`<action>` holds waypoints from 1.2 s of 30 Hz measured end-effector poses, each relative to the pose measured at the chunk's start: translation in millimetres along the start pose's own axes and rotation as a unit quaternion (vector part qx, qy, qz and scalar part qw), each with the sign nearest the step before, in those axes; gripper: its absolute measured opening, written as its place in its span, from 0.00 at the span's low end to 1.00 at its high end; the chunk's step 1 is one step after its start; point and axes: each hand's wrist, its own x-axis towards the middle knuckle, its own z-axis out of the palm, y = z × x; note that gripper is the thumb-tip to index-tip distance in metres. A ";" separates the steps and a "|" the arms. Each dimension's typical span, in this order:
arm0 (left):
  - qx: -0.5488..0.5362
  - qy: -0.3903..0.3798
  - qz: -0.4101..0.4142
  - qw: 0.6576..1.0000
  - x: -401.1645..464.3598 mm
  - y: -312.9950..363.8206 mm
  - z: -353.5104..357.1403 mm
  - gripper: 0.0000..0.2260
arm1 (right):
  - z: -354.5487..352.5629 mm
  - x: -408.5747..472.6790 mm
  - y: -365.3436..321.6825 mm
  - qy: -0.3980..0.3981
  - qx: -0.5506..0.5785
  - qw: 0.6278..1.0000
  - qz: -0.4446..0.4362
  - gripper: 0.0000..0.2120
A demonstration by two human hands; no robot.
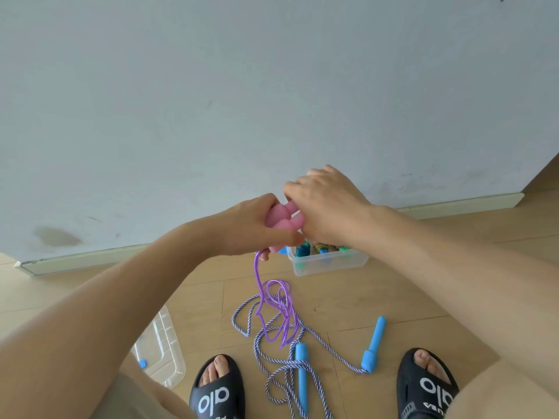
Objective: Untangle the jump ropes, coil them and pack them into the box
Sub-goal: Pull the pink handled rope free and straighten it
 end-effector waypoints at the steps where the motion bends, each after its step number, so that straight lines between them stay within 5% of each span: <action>1: -0.016 -0.002 -0.005 1.000 -0.4 1.0 -0.5 0.19 | 1.3 0.3 2.8 0.018 -0.006 1.000 0.009 0.11; 3: -0.063 0.021 -0.007 0.998 -0.1 1.9 -1.8 0.17 | -0.6 0.5 9.4 0.036 0.011 0.997 0.069 0.25; 5: -0.163 0.064 -0.007 0.985 2.9 1.7 -1.1 0.16 | -9.9 0.6 11.6 0.019 0.154 0.967 0.202 0.39; 6: -0.222 0.085 -0.010 0.971 4.9 1.3 -0.9 0.15 | -13.9 -0.1 11.3 0.000 0.284 0.916 0.284 0.42; 8: -0.326 0.115 -0.022 0.938 8.9 0.2 -2.1 0.13 | -20.1 -4.4 10.0 -0.029 0.560 0.741 0.370 0.36; 10: -0.415 0.136 -0.043 0.899 12.4 -2.7 -4.7 0.14 | -16.5 -8.2 10.1 -0.086 0.713 0.621 0.314 0.19; 12: -0.465 0.142 -0.070 0.871 14.7 -5.2 -7.6 0.15 | -13.7 -12.9 -2.2 -0.159 0.793 0.557 0.187 0.08; 14: -0.492 0.128 -0.086 0.857 15.2 -6.4 -7.9 0.17 | -10.7 -16.4 -18.9 -0.206 0.767 0.598 0.102 0.10; 17: -0.506 0.101 -0.103 0.850 12.4 -3.8 -4.1 0.19 | -0.8 -15.8 -39.2 -0.186 0.691 0.687 0.124 0.08; 21: -0.426 0.122 -0.054 0.895 12.7 -1.9 -5.8 0.22 | -5.9 -13.8 -41.3 -0.159 0.701 0.673 0.175 0.14; 24: -0.232 0.208 -0.019 0.950 13.5 -12.6 -11.5 0.21 | -18.1 -11.1 -30.4 -0.141 0.689 0.682 0.200 0.20; 30: -0.146 0.237 -0.055 0.959 12.2 -31.7 -17.1 0.16 | -24.0 -14.6 -5.2 -0.181 0.679 0.687 0.183 0.14; 33: -0.096 0.296 -0.019 0.950 11.7 -37.3 -24.9 0.24 | -29.2 -15.8 7.5 -0.200 0.672 0.692 0.174 0.20; 36: 0.092 0.309 0.085 0.943 6.9 -42.3 -25.5 0.46 | -34.3 -17.0 17.6 -0.229 0.662 0.696 0.161 0.21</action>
